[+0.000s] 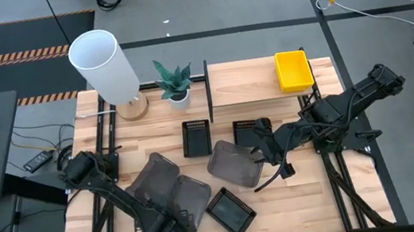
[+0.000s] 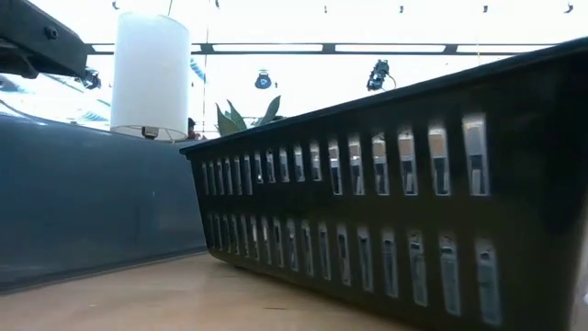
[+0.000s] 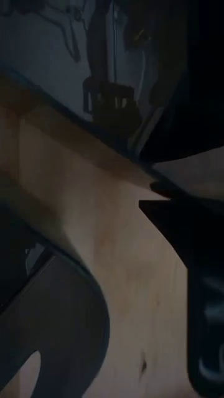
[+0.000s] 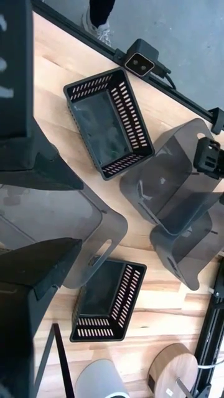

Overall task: Stack baskets on shelf by color
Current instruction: Stack the middle gray bin on top of the gray bin

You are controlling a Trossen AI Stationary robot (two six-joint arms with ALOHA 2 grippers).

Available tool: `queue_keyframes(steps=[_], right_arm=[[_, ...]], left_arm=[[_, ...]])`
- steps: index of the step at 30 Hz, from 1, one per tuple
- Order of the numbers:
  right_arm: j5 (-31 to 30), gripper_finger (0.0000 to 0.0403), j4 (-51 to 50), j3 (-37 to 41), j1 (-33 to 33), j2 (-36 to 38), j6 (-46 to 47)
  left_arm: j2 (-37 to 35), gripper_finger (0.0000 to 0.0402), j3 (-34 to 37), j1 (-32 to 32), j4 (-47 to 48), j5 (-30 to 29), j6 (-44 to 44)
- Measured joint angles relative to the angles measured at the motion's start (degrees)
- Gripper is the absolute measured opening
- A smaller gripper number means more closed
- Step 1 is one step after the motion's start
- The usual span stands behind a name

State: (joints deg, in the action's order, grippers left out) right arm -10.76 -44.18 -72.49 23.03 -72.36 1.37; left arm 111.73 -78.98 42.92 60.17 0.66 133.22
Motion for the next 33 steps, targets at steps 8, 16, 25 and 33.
queue_keyframes(steps=[8,16,25,33], right_arm=[[0.02,0.0139,0.02,0.00,0.00,0.00,0.00],[0.00,0.0139,0.93,0.00,0.00,0.00,-0.40],[-0.02,0.0139,3.33,0.00,0.00,0.00,-0.99],[-3.37,0.0139,6.17,-0.18,-0.32,-0.01,-3.78]], left_arm=[[-0.12,0.0017,-0.20,0.06,-0.27,-0.57,-0.40],[-2.39,0.0012,-1.14,-0.47,2.19,-0.42,-0.65],[-11.10,0.0013,-8.31,-0.74,11.29,-5.96,-3.51],[-16.28,0.0013,-13.84,-6.62,16.56,-11.72,-30.53]])
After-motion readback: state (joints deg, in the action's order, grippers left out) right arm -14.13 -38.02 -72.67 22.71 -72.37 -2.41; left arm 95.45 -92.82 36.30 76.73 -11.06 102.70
